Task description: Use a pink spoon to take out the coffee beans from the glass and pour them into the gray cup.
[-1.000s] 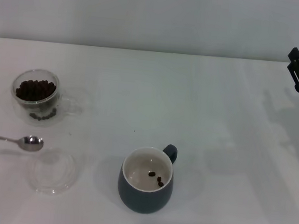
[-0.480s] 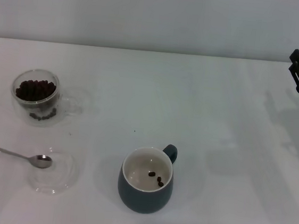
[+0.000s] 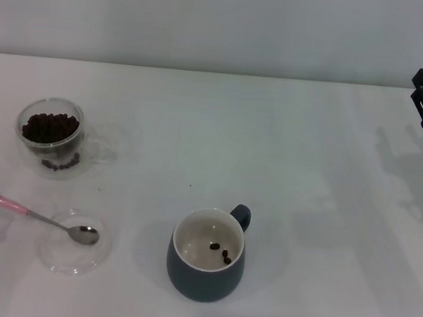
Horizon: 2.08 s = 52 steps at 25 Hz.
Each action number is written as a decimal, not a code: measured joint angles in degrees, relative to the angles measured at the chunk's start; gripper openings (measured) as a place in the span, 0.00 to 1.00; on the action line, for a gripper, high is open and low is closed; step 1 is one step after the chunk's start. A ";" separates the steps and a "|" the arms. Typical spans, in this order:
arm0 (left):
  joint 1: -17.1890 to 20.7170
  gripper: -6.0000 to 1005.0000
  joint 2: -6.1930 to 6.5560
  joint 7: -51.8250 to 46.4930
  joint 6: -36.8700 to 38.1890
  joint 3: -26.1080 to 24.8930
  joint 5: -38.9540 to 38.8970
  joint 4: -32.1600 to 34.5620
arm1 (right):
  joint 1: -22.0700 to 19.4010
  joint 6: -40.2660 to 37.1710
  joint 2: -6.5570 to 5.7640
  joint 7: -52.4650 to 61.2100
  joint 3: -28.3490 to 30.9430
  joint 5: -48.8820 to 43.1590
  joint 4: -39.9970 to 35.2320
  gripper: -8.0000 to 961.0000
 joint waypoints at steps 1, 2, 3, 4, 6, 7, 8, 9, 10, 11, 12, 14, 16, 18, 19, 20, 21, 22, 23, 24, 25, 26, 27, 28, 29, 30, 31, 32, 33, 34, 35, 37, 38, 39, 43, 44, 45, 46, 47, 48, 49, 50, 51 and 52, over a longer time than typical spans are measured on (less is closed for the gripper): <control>-0.08 0.19 -0.02 0.00 -0.20 0.00 0.00 -0.05 | 0.01 0.00 0.00 0.00 0.02 0.00 -0.01 0.64; -0.11 0.19 -0.03 -0.01 -0.34 0.00 -0.06 -0.07 | 0.04 0.00 -0.01 0.01 0.04 0.00 -0.10 0.64; -0.13 0.19 -0.04 -0.01 -0.47 -0.06 -0.18 -0.07 | 0.09 0.00 -0.01 0.03 0.06 0.00 -0.22 0.64; -0.14 0.19 -0.08 -0.01 -0.56 -0.15 -0.31 -0.07 | 0.14 0.00 -0.02 0.07 0.06 0.00 -0.35 0.64; -0.14 0.19 -0.16 -0.02 -0.61 -0.27 -0.42 0.03 | 0.27 -0.01 0.01 0.12 0.06 0.00 -0.49 0.64; -0.15 0.22 -0.18 -0.02 -0.62 -0.30 -0.43 0.14 | 0.33 -0.01 0.01 0.13 0.06 0.00 -0.49 0.64; -0.15 0.25 -0.18 0.00 -0.62 -0.31 -0.44 0.22 | 0.39 -0.01 0.02 0.14 0.06 0.00 -0.50 0.64; -0.15 0.28 -0.19 0.02 -0.63 -0.32 -0.45 0.29 | 0.42 -0.01 0.03 0.14 0.06 0.00 -0.51 0.64; -0.15 0.31 -0.20 0.10 -0.63 -0.34 -0.46 0.37 | 0.43 -0.01 0.03 0.14 0.06 0.00 -0.51 0.64; -0.15 0.34 -0.22 0.15 -0.64 -0.36 -0.46 0.40 | 0.43 -0.01 0.04 0.15 0.06 0.00 -0.51 0.64; -0.15 0.37 -0.25 0.20 -0.65 -0.39 -0.47 0.42 | 0.45 -0.01 0.04 0.15 0.06 0.00 -0.52 0.64; -0.20 0.44 -0.28 0.30 -0.66 -0.36 -0.48 0.47 | 0.49 -0.01 0.06 0.18 0.06 0.00 -0.52 0.64; -0.22 0.52 -0.28 0.34 -0.68 -0.31 -0.47 0.49 | 0.51 -0.01 0.06 0.27 0.06 0.00 -0.52 0.64; -0.04 0.60 -0.20 0.35 -0.69 -0.40 -0.49 0.53 | 0.52 -0.01 0.07 0.34 0.06 0.00 -0.52 0.64; 0.07 0.64 -0.17 0.35 -0.70 -0.43 -0.55 0.57 | 0.53 -0.02 0.07 0.35 0.06 0.00 -0.52 0.64; 0.37 0.67 -0.07 0.35 -0.69 -0.51 -0.73 0.68 | 0.53 -0.03 0.07 0.35 0.06 0.00 -0.52 0.64; 0.84 0.71 0.05 0.35 -0.61 -0.54 -0.92 0.96 | 0.54 -0.04 0.07 0.35 0.06 -0.01 -0.52 0.64; 1.11 0.75 0.14 0.36 -0.57 -0.57 -1.07 1.17 | 0.54 -0.05 0.07 0.35 0.06 -0.01 -0.52 0.64; 2.11 0.78 0.29 0.37 -0.41 -0.59 -1.52 2.27 | 0.55 -0.05 0.07 0.35 0.06 0.00 -0.52 0.64; 3.05 0.82 0.38 0.36 -0.32 -0.60 -1.91 3.28 | 0.55 -0.05 0.07 0.36 0.06 -0.01 -0.52 0.64; 4.12 0.86 0.43 0.37 -0.20 -0.66 -2.52 4.66 | 0.55 -0.05 0.07 0.36 0.06 0.00 -0.52 0.64; 5.24 0.86 0.44 0.37 -0.17 -0.88 -3.13 5.93 | 0.55 -0.05 0.07 0.36 0.06 -0.01 -0.52 0.64; 6.20 0.87 0.42 0.37 -0.12 -1.26 -3.85 6.96 | 0.54 -0.06 0.07 0.36 0.06 0.00 -0.52 0.64; 7.09 0.87 0.36 0.56 -0.11 -2.18 -4.41 8.00 | 0.53 -0.06 0.07 0.36 0.06 0.00 -0.52 0.64; 7.85 0.88 0.33 1.10 -0.08 -3.36 -4.83 8.90 | 0.51 -0.05 0.07 0.36 0.06 0.02 -0.52 0.64; 8.35 0.88 0.32 1.99 -0.09 -4.52 -4.93 9.47 | 0.50 -0.06 0.07 0.36 0.07 0.14 -0.52 0.64; 8.65 0.88 0.34 3.90 -0.12 -6.16 -4.94 10.02 | 0.50 -0.05 0.06 0.36 0.09 0.38 -0.52 0.64; 8.86 0.88 0.36 6.57 -0.29 -7.74 -4.94 10.29 | 0.49 -0.05 0.07 0.36 0.11 0.65 -0.51 0.64; 8.87 0.88 0.34 10.23 -0.52 -9.75 -4.94 10.47 | 0.48 -0.05 0.07 0.36 0.13 1.00 -0.51 0.64; 8.81 0.88 0.18 14.18 -0.67 -11.29 -4.94 10.52 | 0.45 -0.05 0.07 0.36 0.14 1.20 -0.51 0.64; 8.66 0.88 -0.06 18.57 -0.78 -12.68 -5.00 10.58 | 0.40 -0.04 0.07 0.35 0.15 1.32 -0.52 0.64; 8.08 0.88 -1.35 29.77 -0.90 -15.56 -5.42 10.66 | 0.22 -0.03 0.08 0.34 0.15 1.35 -0.52 0.64; 7.68 0.88 -2.12 34.95 -0.92 -16.91 -5.76 10.65 | 0.14 -0.03 0.09 0.34 0.15 1.37 -0.52 0.64; 7.11 0.88 -3.16 40.65 -0.96 -18.87 -6.29 10.59 | 0.08 -0.01 0.09 0.34 0.15 1.42 -0.51 0.64; 2.89 0.88 -4.47 60.63 -0.97 -22.34 -8.67 5.61 | -0.08 0.30 0.07 0.26 0.15 1.55 -0.51 0.64; 1.77 0.88 -4.38 63.99 -1.00 -22.44 -9.68 3.78 | -0.20 0.55 0.08 0.18 0.15 1.57 -0.51 0.64; 0.73 0.88 -4.27 65.61 -1.08 -22.58 -10.32 2.84 | -0.30 0.72 0.08 0.13 0.15 1.57 -0.51 0.64; -0.07 0.87 -4.20 66.57 -1.28 -22.70 -10.91 2.20 | -0.42 0.96 0.10 0.09 0.14 1.58 -0.51 0.64; -0.57 0.87 -4.18 66.90 -1.41 -22.68 -11.29 2.02 | -0.46 1.28 0.11 0.08 0.15 1.58 -0.46 0.64; -0.86 0.87 -4.16 67.13 -1.48 -22.67 -11.49 2.00 | -0.49 1.55 0.12 0.07 0.14 1.58 -0.43 0.64; -1.03 0.87 -4.14 67.32 -1.48 -22.70 -11.55 2.13 | -0.57 1.87 0.12 0.07 0.14 1.58 -0.41 0.64; -1.23 0.87 -4.12 67.48 -1.49 -22.74 -11.63 2.32 | -0.67 2.04 0.13 0.06 0.14 1.58 -0.41 0.64; -1.47 0.87 -4.08 67.54 -1.49 -22.77 -11.68 2.50 | -0.80 2.16 0.13 0.06 0.14 1.59 -0.44 0.64; -1.62 0.87 -3.99 67.52 -1.49 -22.75 -11.69 2.57 | -0.89 2.19 0.14 0.05 0.14 1.58 -0.48 0.64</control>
